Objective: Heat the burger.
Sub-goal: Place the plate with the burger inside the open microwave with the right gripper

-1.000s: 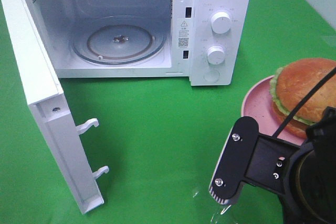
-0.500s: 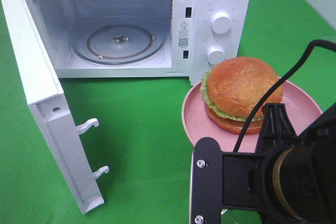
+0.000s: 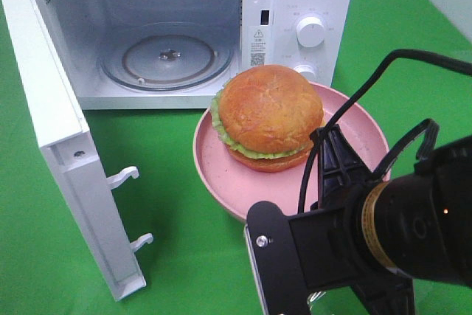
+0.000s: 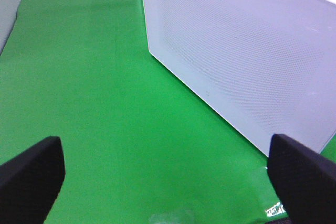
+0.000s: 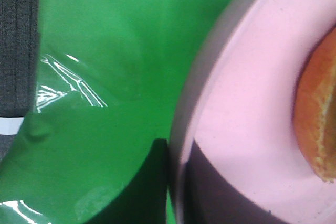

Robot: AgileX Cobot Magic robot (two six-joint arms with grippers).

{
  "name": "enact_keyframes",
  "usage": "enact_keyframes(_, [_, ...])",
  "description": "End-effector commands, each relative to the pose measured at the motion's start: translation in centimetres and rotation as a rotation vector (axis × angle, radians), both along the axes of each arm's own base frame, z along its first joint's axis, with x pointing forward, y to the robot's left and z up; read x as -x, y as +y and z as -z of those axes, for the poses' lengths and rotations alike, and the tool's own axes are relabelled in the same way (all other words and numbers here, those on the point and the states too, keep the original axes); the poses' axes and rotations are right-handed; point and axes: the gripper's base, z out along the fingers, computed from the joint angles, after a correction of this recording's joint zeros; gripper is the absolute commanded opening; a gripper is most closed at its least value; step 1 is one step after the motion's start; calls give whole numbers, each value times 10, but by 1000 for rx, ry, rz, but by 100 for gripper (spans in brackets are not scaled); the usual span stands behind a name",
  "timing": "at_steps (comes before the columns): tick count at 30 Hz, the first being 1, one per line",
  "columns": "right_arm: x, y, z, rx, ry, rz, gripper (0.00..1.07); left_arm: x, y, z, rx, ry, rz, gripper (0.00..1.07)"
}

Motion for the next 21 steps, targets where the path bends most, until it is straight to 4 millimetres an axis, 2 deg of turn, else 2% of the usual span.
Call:
enact_keyframes(1, [-11,-3,-5,20,-47,-61,0,2,0,-1,5,-29,6,98])
enact_keyframes(5, [-27,-9,-5,29,-38,-142,0,2,0,-1,5,-29,6,98])
enact_keyframes(21, [-53,-31,1,66,63,-349,0,2,0,-1,5,-29,6,98])
